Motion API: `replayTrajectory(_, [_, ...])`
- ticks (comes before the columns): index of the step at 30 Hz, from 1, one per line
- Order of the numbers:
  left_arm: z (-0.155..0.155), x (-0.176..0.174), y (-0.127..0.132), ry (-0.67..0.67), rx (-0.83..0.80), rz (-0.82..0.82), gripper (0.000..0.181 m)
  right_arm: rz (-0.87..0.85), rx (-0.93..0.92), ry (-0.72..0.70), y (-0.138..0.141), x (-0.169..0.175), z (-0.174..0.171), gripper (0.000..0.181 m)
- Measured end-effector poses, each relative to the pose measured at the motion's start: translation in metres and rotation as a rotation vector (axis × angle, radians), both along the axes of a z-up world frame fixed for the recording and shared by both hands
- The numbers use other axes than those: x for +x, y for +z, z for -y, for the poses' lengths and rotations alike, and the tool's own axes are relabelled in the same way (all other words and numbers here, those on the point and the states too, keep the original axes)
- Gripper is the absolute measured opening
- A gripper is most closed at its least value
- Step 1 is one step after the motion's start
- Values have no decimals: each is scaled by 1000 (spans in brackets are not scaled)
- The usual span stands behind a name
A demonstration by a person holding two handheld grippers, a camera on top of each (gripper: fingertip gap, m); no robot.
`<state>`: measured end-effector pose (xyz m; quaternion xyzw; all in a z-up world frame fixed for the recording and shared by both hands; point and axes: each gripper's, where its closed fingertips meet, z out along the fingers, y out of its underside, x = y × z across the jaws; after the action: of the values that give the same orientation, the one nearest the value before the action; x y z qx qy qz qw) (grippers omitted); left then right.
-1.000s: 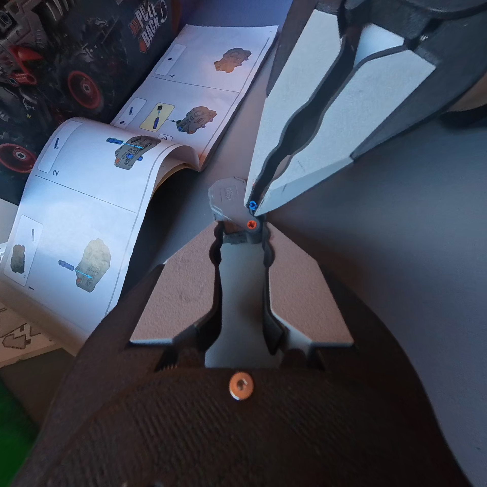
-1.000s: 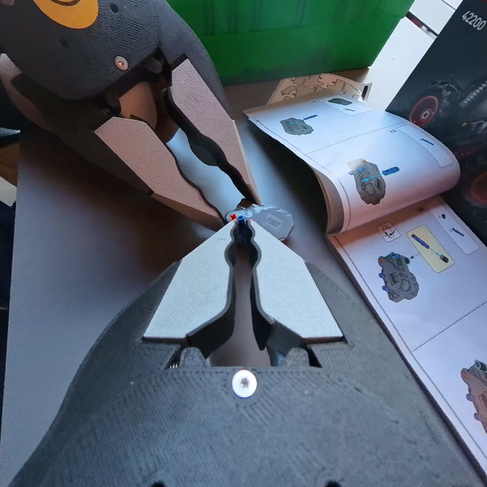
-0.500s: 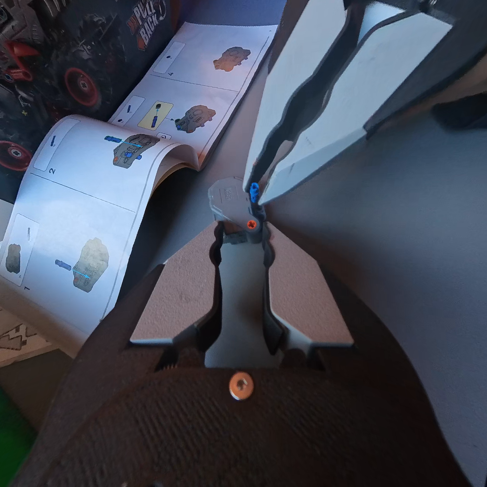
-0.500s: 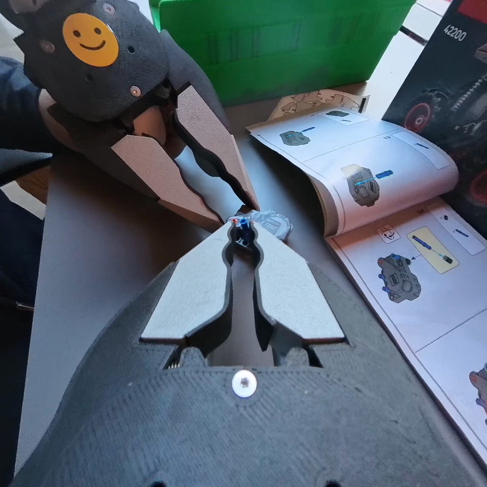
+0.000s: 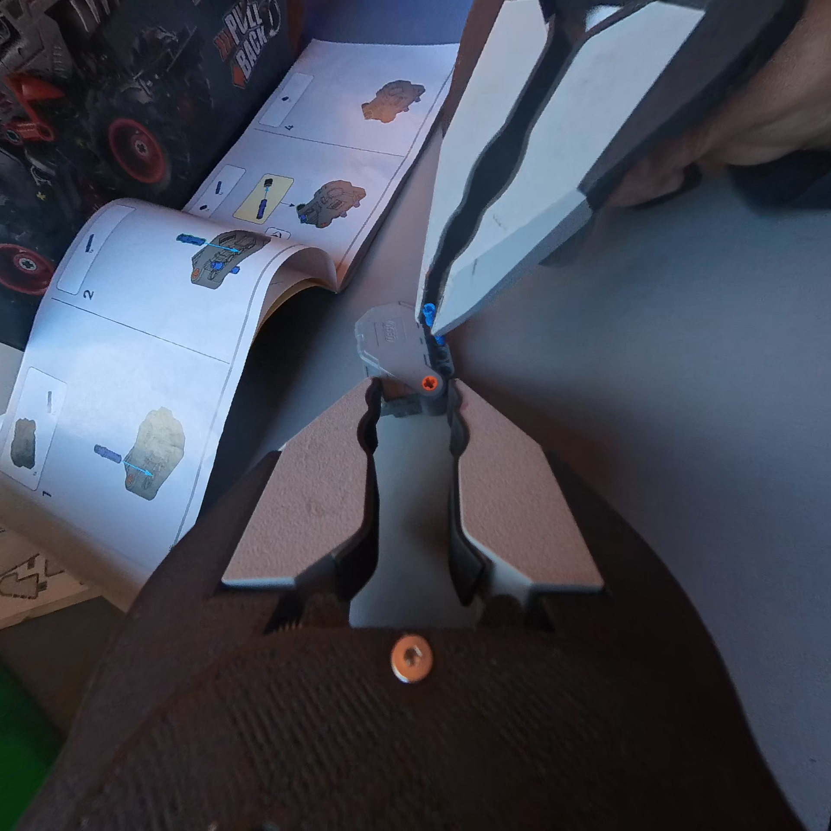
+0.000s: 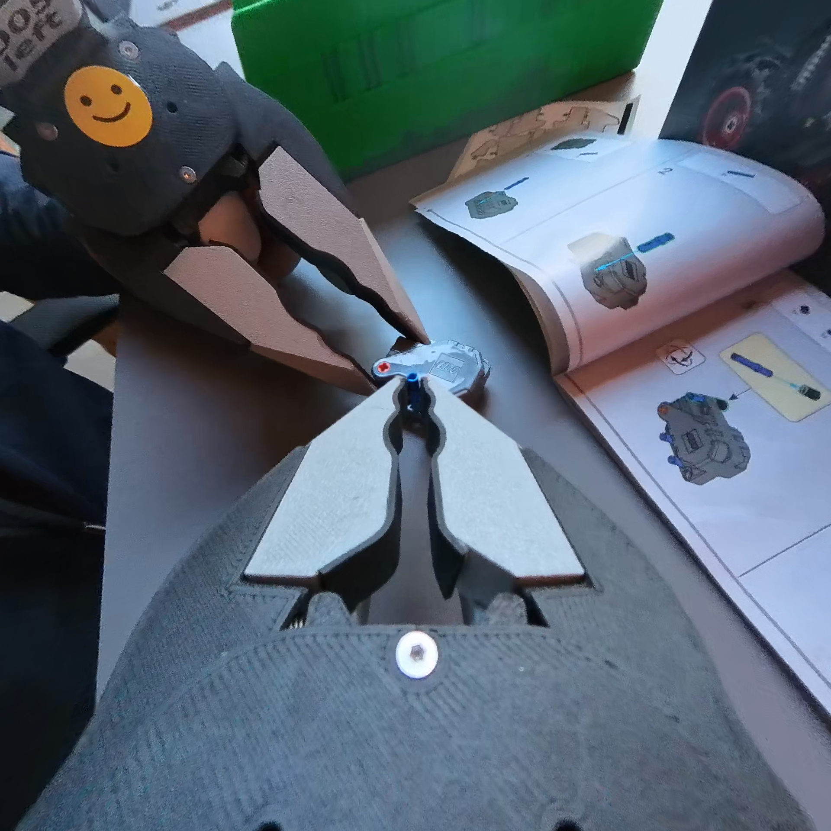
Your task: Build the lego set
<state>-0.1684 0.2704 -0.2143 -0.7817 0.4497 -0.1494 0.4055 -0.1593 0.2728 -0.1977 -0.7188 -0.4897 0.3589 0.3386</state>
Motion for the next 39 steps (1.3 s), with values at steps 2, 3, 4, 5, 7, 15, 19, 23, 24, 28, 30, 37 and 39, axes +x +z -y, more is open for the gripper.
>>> replayTrajectory(2, [0,0,0,0,1,-1,27,9,16,2,-1,-1,1,1])
replayTrajectory(3, [0,0,0,0,2,-2,27,10,21,6,-1,-2,1,1])
replayTrajectory(4, [0,0,0,0,2,-2,27,10,21,8,-1,-3,2,1])
replayTrajectory(5, [0,0,0,0,2,-1,27,10,21,9,-1,-3,2,1])
replayTrajectory(7, [0,0,0,0,2,-2,27,9,18,12,-1,-3,2,1])
replayTrajectory(15, [0,0,0,0,3,-3,27,18,27,21,-2,-5,4,1])
replayTrajectory(19, [0,0,0,0,3,-3,27,21,38,24,-2,-6,4,1])
replayTrajectory(23, [0,0,0,-1,2,-2,27,38,93,39,-3,-5,5,1])
replayTrajectory(24, [0,0,0,-1,3,-2,27,38,96,43,-3,-4,5,1])
replayTrajectory(28, [0,0,0,-1,7,-4,27,28,56,46,-3,-2,5,2])
replayTrajectory(30, [0,0,0,-2,10,-5,27,28,52,47,-3,-2,5,2])
replayTrajectory(37, [0,1,0,-3,4,-2,27,8,-16,51,-3,0,5,1])
replayTrajectory(39, [0,1,0,-3,4,-2,27,9,-13,50,-3,0,5,1])
